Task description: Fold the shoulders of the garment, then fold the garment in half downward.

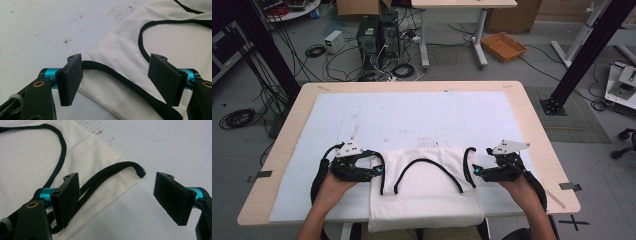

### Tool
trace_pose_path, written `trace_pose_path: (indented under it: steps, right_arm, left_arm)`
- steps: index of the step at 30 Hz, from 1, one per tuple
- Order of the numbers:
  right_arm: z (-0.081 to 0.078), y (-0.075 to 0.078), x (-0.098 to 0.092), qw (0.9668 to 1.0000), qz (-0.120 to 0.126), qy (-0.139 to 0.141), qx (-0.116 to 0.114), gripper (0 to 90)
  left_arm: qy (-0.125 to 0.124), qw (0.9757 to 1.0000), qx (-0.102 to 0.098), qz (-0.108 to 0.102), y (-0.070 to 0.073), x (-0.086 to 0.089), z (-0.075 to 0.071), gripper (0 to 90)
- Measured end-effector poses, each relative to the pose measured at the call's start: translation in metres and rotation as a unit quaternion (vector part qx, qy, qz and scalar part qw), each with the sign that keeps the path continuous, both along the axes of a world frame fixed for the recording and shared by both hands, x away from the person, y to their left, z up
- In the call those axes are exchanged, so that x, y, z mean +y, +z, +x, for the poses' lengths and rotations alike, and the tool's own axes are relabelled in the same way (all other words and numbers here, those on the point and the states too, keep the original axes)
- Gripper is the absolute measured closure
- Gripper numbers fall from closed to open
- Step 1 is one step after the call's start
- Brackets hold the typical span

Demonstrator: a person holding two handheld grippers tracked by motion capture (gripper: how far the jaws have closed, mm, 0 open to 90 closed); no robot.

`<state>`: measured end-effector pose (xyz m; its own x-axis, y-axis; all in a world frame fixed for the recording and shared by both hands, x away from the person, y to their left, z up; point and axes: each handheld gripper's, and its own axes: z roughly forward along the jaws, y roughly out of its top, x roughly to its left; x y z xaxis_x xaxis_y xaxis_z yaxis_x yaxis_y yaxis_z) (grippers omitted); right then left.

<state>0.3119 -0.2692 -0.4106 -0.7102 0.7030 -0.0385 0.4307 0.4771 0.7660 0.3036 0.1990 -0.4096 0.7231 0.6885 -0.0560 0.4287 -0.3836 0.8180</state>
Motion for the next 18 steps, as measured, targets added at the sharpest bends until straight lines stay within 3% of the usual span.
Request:
trace_pose_path:
  steps: [18]
  right_arm:
    - [0.0040, 0.0039, -0.0018, 0.9999, 0.010, -0.006, -0.001, 21.0]
  left_arm:
    - [0.007, 0.9999, -0.005, -0.007, 0.0051, 0.0045, 0.0012, 28.0]
